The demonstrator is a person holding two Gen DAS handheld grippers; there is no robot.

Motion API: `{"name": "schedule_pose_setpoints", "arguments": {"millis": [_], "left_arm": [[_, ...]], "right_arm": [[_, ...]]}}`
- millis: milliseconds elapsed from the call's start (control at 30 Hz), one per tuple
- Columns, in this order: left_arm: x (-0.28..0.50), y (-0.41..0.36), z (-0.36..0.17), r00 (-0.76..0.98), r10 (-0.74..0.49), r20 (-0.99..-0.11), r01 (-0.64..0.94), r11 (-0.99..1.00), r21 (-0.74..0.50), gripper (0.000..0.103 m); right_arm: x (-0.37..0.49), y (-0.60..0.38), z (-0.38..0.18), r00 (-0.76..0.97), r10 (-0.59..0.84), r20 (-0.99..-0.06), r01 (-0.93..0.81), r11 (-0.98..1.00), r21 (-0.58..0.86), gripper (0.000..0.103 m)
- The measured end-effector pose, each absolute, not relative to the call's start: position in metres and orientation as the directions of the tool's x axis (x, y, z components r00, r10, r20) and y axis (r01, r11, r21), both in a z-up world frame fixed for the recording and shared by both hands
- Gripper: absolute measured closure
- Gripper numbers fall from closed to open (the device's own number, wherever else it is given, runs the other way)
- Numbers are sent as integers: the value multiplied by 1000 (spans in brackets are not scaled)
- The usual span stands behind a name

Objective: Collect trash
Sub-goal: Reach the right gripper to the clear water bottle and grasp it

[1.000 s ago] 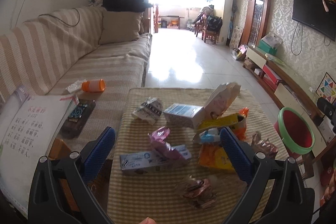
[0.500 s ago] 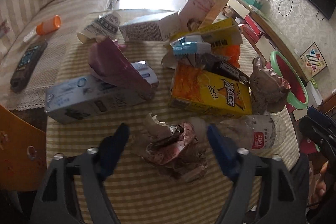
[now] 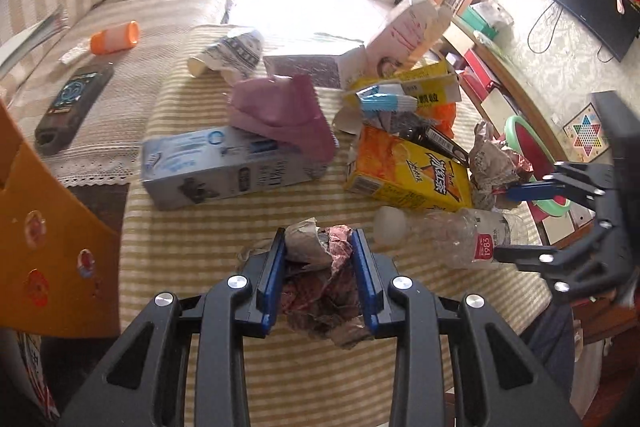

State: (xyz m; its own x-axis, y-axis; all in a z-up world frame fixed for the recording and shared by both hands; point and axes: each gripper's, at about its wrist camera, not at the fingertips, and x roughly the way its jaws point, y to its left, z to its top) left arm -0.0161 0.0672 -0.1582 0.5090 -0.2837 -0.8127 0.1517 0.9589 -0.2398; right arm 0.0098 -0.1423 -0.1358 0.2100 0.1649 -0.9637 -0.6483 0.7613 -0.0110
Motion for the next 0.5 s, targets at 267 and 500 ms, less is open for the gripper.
{"name": "schedule_pose_setpoints", "arguments": {"millis": [267,500], "left_arm": [[-17,79,-154,528,-281,-802,145,960,-241,73],[-16,76,-121,602,-284,-746,160,959,-236,73]], "right_arm": [[7,-116,-171,158,34,-987,-729,678,-94,38],[-23,-146,-114,218,313,-924,-596,793,128,40]]}}
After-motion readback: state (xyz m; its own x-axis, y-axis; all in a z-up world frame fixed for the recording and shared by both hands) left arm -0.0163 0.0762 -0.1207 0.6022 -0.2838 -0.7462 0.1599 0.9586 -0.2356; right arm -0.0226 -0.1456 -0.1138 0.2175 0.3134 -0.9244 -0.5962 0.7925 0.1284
